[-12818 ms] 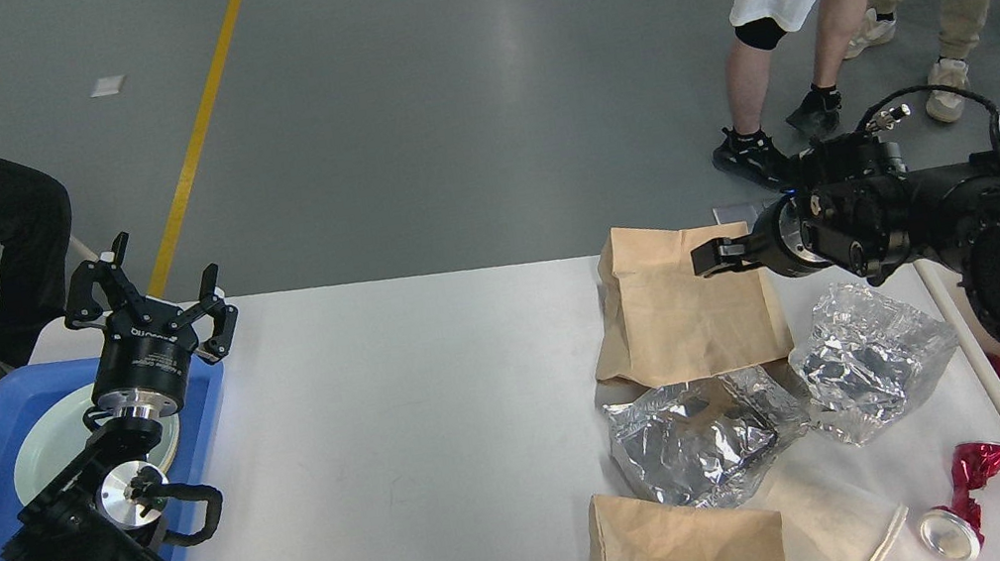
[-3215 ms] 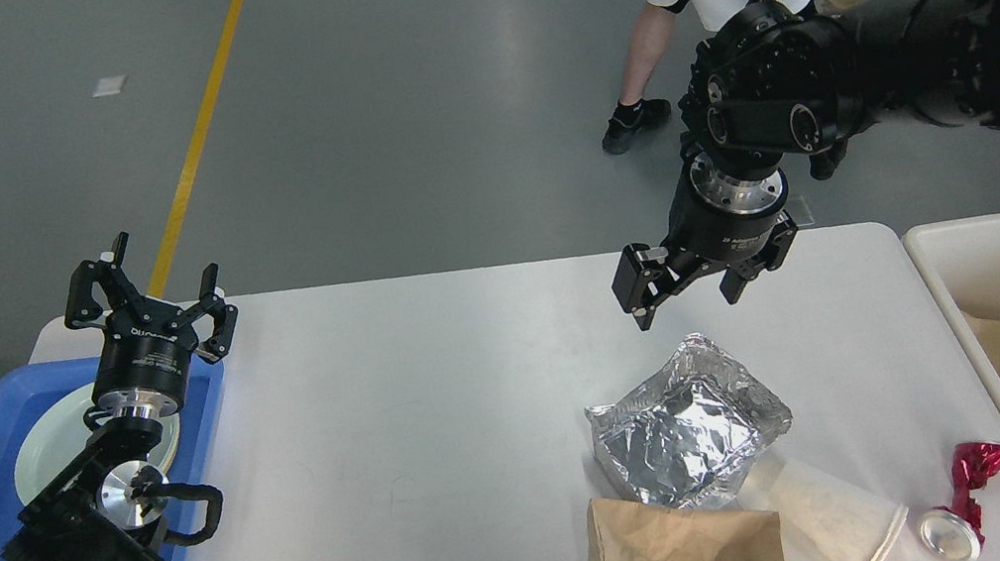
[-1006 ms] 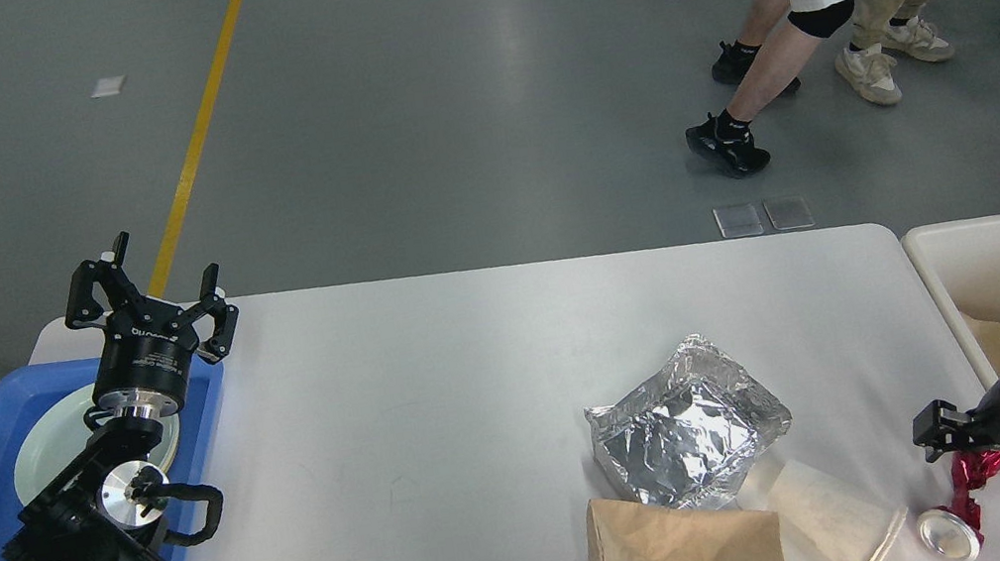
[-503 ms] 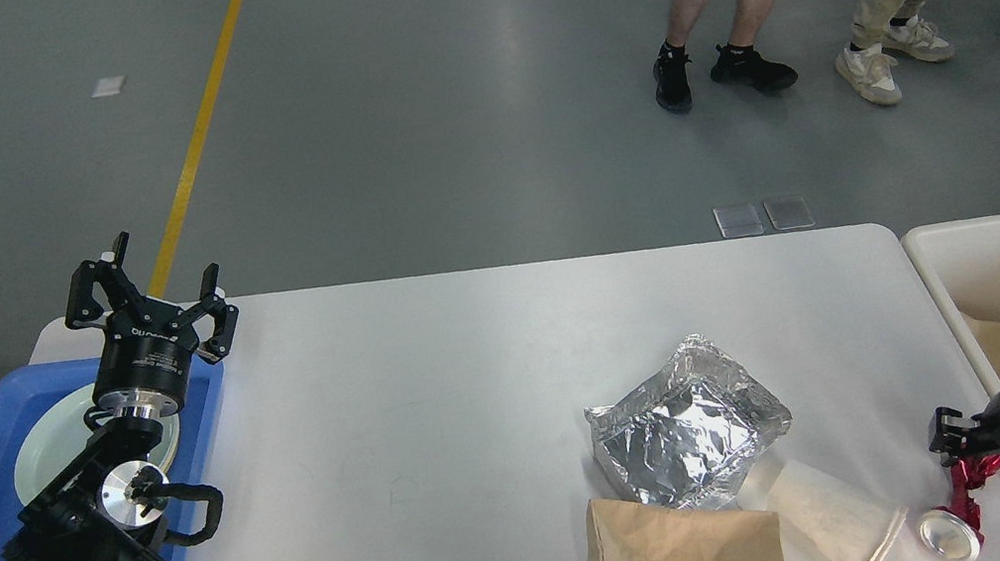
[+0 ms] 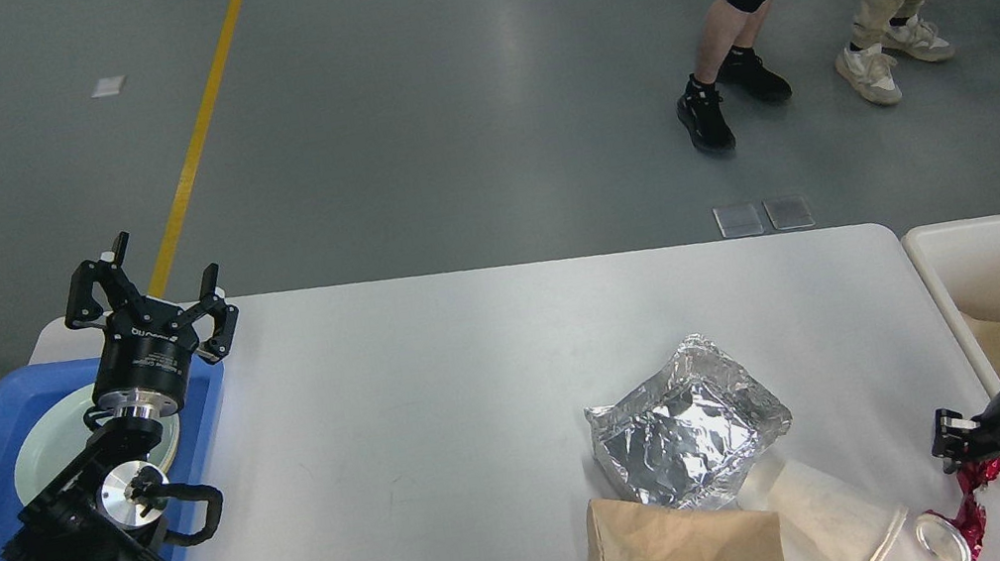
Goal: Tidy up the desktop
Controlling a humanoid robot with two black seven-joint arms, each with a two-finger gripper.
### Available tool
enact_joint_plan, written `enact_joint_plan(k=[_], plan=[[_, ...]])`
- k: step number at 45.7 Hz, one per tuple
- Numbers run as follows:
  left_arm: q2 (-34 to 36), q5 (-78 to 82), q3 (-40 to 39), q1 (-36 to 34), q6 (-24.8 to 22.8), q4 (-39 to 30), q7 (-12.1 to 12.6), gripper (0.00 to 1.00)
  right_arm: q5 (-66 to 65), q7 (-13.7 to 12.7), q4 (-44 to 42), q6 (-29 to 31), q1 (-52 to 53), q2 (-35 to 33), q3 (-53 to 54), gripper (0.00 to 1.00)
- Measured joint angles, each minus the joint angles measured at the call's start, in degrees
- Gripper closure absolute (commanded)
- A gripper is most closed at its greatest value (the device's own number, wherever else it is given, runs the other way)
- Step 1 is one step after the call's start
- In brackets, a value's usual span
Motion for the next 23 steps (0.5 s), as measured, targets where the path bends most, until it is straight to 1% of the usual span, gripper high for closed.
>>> enact_joint_plan(k=[1,7,14,19,23], plan=[[0.0,0.0,0.0,0.0,0.0,0.0,0.0,0.04,0.0,0.0,0.1,1.7,0.6,-0.4,0.0,0.85],[0.0,0.0,0.0,0.0,0.0,0.0,0.0,0.04,-0.1,0.0,0.2,10.9,4.7,-1.8,0.0,0.85],[0.0,0.0,0.0,0.0,0.0,0.0,0.0,0.04,-0.1,0.0,1.0,21.3,12.3,-2.4,-0.3,0.87],[0.0,0.0,0.0,0.0,0.0,0.0,0.0,0.04,-0.2,0.0,1.3,26.7,18.6,-3.5,-0.7,0.87],[0.0,0.0,0.0,0.0,0.0,0.0,0.0,0.04,-0.5,-0.1,1.4,28.4,23.7,-3.9,-1.1,0.87]])
